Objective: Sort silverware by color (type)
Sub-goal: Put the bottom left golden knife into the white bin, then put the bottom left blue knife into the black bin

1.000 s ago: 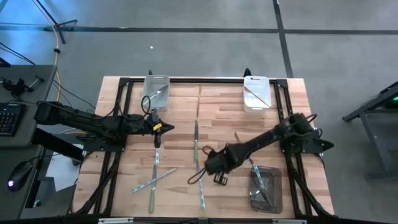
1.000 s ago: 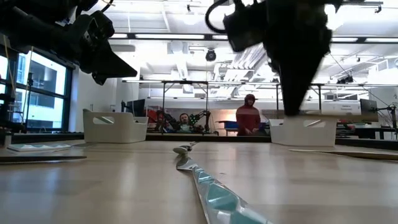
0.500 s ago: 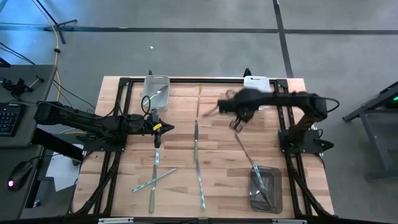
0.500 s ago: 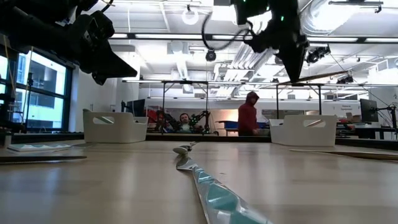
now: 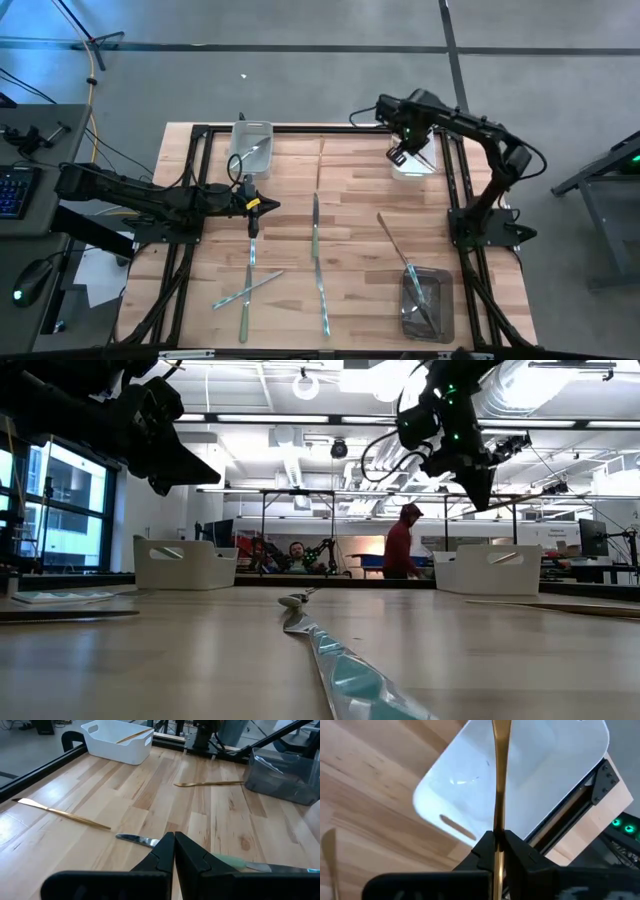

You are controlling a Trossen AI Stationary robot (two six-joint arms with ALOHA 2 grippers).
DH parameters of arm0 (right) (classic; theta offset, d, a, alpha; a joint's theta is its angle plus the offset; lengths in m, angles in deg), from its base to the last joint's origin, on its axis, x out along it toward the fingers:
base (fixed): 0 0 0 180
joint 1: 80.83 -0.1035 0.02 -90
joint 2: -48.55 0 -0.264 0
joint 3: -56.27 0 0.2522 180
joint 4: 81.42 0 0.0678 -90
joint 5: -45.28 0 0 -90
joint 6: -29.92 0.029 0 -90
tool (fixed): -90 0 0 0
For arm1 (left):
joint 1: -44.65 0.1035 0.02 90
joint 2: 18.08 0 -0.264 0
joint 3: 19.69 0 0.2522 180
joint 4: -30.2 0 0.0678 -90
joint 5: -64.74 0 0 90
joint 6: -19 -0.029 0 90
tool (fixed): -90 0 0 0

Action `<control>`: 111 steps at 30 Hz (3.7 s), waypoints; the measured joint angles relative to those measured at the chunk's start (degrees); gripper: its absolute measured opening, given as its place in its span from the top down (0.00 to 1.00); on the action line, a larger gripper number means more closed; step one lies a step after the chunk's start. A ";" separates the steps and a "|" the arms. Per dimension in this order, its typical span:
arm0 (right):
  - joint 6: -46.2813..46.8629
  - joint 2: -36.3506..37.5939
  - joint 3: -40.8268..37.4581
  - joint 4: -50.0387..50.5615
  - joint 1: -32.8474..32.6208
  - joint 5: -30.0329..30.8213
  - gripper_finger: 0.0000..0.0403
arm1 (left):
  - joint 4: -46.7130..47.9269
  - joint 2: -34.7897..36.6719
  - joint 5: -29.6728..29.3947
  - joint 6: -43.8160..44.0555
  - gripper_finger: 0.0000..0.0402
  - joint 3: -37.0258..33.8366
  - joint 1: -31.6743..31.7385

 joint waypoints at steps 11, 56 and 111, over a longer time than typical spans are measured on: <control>-4.63 -4.30 0.00 -2.12 7.61 -2.89 0.99 | -0.07 -0.01 0.00 -1.30 0.99 0.00 0.22; -8.02 -12.13 0.00 -7.02 13.35 -7.31 0.99 | -1.90 -0.01 0.00 -1.92 0.99 0.02 0.20; -13.57 1.91 -35.78 -102.67 -28.14 -18.86 1.00 | -0.93 -0.01 6.02 -3.44 0.99 0.27 -2.96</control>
